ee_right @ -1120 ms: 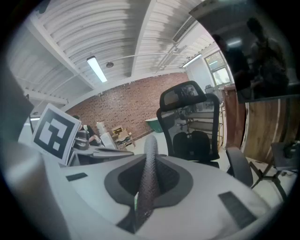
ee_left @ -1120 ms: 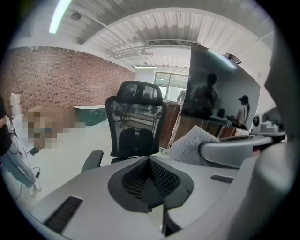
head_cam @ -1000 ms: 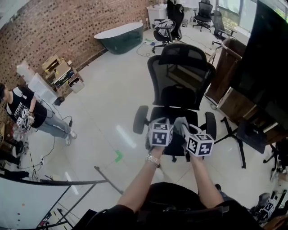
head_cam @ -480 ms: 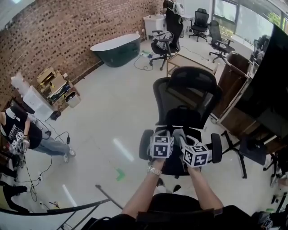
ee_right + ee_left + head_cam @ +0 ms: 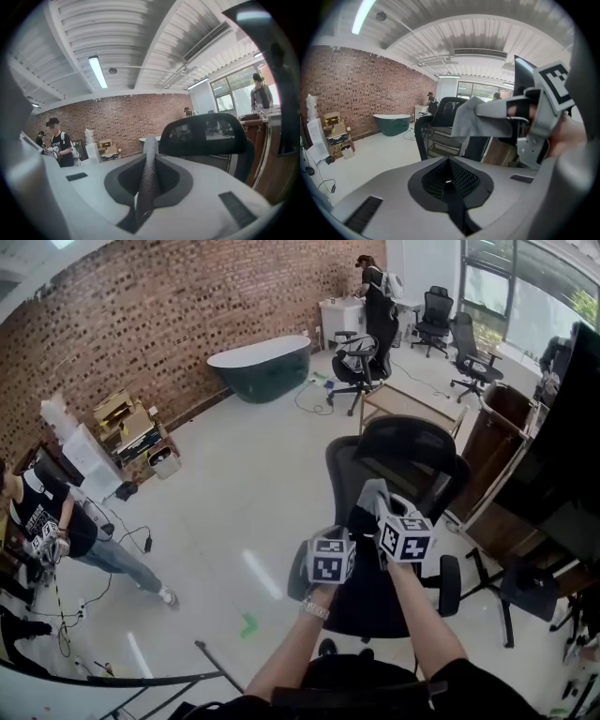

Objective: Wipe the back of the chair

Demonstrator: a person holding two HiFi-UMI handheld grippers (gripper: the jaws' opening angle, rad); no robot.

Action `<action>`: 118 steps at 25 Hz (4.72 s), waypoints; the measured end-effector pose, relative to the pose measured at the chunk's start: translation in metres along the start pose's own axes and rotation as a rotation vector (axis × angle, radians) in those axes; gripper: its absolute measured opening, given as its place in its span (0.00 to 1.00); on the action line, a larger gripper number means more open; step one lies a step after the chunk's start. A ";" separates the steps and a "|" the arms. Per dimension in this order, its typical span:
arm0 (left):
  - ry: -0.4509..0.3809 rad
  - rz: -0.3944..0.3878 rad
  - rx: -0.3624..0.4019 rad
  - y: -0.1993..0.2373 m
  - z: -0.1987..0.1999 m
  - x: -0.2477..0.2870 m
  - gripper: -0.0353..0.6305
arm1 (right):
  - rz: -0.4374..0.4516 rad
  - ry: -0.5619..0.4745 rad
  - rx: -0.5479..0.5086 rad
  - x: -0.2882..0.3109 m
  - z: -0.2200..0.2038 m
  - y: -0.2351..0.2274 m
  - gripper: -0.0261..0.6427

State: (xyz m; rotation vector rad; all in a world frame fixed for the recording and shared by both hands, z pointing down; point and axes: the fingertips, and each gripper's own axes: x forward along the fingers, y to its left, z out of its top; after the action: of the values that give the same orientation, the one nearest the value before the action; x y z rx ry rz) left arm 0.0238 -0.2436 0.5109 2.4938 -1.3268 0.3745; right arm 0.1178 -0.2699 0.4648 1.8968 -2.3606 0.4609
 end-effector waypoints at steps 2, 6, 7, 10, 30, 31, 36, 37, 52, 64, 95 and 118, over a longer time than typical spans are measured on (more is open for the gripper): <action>-0.006 0.012 0.005 0.004 0.006 0.000 0.04 | 0.005 -0.028 -0.006 0.022 0.022 -0.001 0.08; -0.011 0.033 0.008 0.007 0.015 0.006 0.04 | 0.015 -0.019 -0.077 0.066 0.049 0.000 0.08; -0.012 0.037 0.010 0.008 0.016 0.008 0.04 | 0.020 -0.021 -0.096 0.075 0.055 0.001 0.08; -0.015 0.042 0.016 0.010 0.018 0.014 0.04 | 0.015 -0.030 -0.137 0.096 0.068 -0.002 0.08; -0.003 -0.039 0.034 -0.022 0.030 0.043 0.04 | -0.369 -0.013 -0.091 0.026 0.088 -0.214 0.08; -0.001 -0.044 0.034 -0.025 0.030 0.043 0.04 | -0.381 -0.009 -0.089 0.020 0.088 -0.223 0.08; 0.005 -0.045 0.035 -0.028 0.025 0.045 0.04 | -0.430 0.002 -0.063 -0.002 0.086 -0.253 0.08; 0.006 -0.043 0.033 -0.028 0.025 0.044 0.04 | -0.431 -0.005 -0.055 -0.004 0.087 -0.253 0.08; 0.005 0.022 0.002 -0.010 0.019 0.029 0.04 | -0.021 -0.028 -0.168 0.074 0.080 -0.040 0.08; 0.008 0.094 -0.027 0.021 0.009 0.010 0.04 | -0.031 0.080 -0.208 0.114 0.032 -0.045 0.08; 0.031 0.100 -0.031 0.027 0.002 0.012 0.04 | -0.031 0.071 -0.332 0.107 -0.012 -0.067 0.08; 0.041 0.217 -0.026 0.091 -0.002 -0.013 0.04 | -0.019 0.188 -0.313 0.218 -0.071 -0.038 0.08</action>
State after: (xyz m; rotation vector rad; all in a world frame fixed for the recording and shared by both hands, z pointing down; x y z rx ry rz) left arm -0.0595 -0.2817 0.5201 2.3144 -1.5794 0.4498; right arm 0.0954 -0.4623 0.5933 1.6576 -2.1457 0.2381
